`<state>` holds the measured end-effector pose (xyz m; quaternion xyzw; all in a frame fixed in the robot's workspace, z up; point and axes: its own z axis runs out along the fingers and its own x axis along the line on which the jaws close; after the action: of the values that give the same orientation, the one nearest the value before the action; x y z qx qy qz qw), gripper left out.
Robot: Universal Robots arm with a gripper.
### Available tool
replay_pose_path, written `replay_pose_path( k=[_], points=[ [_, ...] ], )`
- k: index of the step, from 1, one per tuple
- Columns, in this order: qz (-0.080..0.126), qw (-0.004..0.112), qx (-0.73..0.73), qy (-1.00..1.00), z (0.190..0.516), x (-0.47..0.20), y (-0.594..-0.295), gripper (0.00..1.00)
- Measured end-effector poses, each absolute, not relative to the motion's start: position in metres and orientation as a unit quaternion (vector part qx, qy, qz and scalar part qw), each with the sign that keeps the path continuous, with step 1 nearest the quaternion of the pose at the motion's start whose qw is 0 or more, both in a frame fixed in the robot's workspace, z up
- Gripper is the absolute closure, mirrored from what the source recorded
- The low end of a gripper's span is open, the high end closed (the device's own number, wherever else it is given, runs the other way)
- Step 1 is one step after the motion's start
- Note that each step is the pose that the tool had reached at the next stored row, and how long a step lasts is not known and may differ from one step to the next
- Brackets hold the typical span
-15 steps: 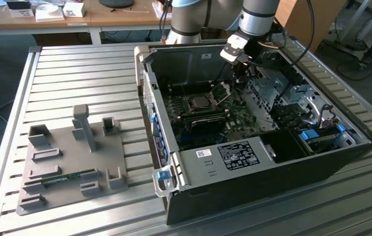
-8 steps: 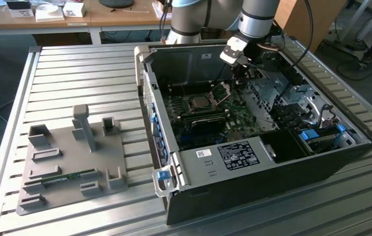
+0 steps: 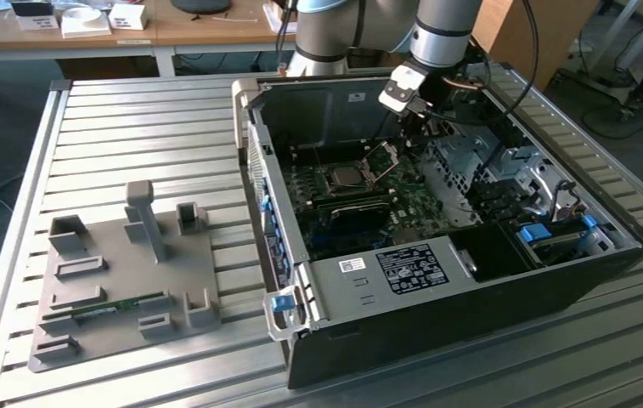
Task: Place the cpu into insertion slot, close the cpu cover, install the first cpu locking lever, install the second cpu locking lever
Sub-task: 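Close the cpu cover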
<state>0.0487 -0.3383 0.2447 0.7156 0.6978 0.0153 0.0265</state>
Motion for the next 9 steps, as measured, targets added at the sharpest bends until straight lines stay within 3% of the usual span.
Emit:
replay_pose_path(
  k=[9],
  points=[
    [0.015, 0.027, 0.716, 0.698, 0.2420, 0.0473, -0.3343, 0.89]
  ],
)
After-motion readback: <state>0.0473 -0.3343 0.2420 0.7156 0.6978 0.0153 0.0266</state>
